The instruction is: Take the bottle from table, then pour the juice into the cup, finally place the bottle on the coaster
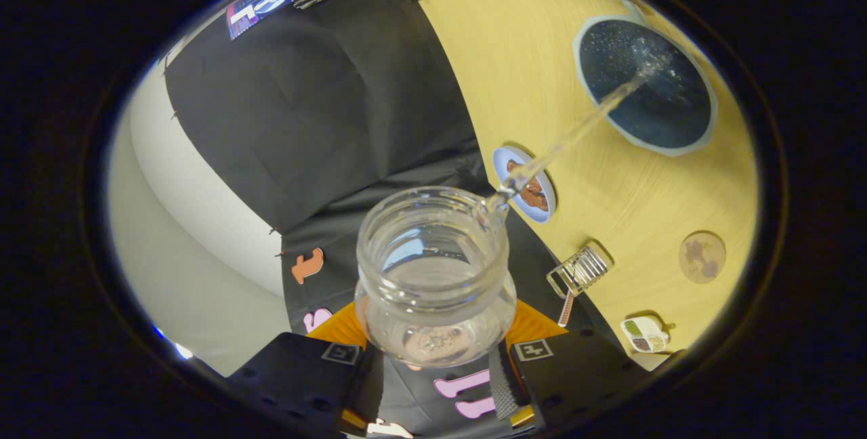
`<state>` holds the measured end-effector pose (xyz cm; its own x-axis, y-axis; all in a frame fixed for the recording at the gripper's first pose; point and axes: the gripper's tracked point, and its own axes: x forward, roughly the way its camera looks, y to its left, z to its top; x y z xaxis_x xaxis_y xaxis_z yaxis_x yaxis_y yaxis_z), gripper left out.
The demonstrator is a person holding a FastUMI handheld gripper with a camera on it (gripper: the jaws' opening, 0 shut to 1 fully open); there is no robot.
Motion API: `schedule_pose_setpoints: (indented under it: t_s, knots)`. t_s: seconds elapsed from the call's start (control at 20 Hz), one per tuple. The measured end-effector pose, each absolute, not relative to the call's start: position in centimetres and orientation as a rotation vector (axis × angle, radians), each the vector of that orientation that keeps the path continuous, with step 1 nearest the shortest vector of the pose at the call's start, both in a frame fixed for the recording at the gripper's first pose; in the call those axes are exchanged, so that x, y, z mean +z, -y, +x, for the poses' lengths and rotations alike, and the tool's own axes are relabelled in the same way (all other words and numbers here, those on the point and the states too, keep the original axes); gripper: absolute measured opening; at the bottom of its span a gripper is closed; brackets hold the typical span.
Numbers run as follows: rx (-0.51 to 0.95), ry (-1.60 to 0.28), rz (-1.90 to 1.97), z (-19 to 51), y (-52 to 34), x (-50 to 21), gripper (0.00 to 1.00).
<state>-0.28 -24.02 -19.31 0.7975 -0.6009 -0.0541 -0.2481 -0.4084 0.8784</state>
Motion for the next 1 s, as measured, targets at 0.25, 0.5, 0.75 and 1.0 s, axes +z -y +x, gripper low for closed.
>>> schedule_pose_setpoints:
  t_s: [0.25,0.5,0.75,1.0]
  knots:
    - [-0.44,0.664,2.02,-0.3,24.2,-19.1,0.67]
    - [-0.426,0.723,2.023,-0.1,24.8,-18.7,0.67]
    - [-0.404,0.784,2.019,-1.0,25.1,-17.7,0.67]
    - [-0.396,0.813,2.02,-1.3,24.9,-17.3,0.67]
